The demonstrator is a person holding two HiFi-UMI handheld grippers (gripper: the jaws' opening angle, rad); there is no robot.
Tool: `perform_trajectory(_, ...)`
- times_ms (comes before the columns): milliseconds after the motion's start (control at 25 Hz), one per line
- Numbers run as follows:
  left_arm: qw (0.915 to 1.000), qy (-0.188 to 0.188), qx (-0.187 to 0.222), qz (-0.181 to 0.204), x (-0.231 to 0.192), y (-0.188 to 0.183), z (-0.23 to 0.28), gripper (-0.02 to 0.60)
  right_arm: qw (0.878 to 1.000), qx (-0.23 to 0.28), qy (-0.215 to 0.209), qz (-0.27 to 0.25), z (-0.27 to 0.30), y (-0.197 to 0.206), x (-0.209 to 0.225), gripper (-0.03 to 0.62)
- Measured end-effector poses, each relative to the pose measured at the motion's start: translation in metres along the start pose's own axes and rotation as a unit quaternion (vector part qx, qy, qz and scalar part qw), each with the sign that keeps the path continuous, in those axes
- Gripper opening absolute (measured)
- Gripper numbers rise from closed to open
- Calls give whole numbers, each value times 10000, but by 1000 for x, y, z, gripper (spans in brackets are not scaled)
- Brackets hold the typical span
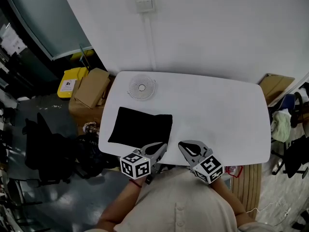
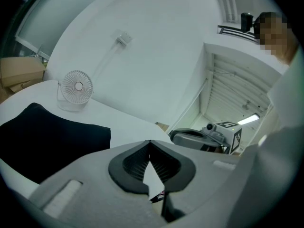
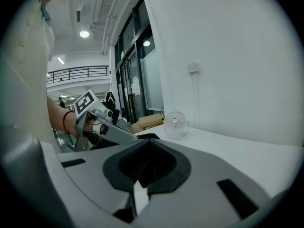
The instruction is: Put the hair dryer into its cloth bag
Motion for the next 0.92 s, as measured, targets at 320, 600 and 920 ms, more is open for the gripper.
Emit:
perform_trajectory(320,10000,36,-54,11,0,2,2,11,9999,-107,-9,97,0,5,1,17)
perform_trajectory(600,9999,85,-9,-65,0,2,5,11,9997,-148,-32,182,1,7,-1,17)
perform_trajectory(920,9999,113,22,-99,-1,0,8,11,9995,-186,-6,245,1,10,4,17)
Point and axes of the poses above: the fingertips, and each gripper's own axes: z forward along the fingers, x to its right, y out of its underside, the point moved 8 cm from there along -z, backward along the fingers, and after that the axes turned 13 degrees about -x, right-handed, at the moved point
